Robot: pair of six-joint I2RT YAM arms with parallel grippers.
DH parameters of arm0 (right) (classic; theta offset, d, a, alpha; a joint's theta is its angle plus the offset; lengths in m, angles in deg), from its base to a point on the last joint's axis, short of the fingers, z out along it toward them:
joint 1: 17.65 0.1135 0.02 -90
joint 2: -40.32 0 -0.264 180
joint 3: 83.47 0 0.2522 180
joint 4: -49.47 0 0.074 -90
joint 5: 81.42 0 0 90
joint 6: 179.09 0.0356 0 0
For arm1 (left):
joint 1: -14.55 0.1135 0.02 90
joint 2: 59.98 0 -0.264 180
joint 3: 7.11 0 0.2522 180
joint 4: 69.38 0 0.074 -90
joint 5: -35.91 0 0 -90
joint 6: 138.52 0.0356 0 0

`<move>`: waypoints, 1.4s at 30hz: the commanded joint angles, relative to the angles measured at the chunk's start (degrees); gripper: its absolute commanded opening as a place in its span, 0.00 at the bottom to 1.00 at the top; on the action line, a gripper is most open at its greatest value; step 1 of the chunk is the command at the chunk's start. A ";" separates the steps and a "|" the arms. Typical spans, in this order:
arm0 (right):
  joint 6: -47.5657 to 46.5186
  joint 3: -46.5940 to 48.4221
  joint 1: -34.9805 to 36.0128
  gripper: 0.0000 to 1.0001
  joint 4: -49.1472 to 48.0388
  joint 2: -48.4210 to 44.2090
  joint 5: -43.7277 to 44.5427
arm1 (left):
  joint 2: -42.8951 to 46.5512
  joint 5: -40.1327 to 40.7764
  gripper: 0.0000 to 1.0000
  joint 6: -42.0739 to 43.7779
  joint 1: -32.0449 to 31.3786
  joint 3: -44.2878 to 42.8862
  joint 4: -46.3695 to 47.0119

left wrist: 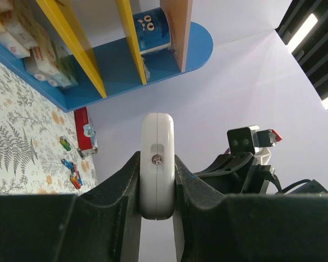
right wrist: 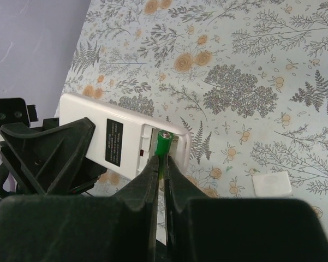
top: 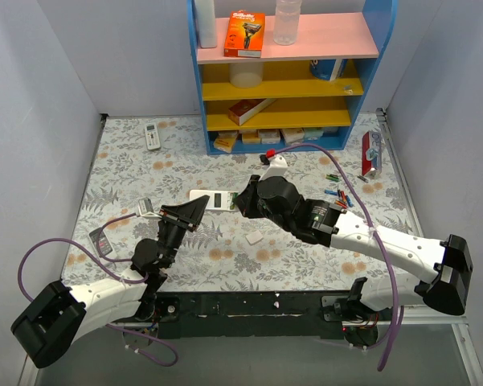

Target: Load the batteries into the remote control

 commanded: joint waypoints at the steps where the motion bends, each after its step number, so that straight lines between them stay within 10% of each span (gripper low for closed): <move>1: -3.89 0.23 -1.23 0.11 1.07 2.06 -2.00 | 0.91 -1.37 0.00 -10.12 -0.06 6.90 17.48; 42: -2.67 -5.66 -2.11 0.11 3.79 5.23 -19.15 | -1.20 -3.22 0.00 -0.10 -0.06 7.87 31.02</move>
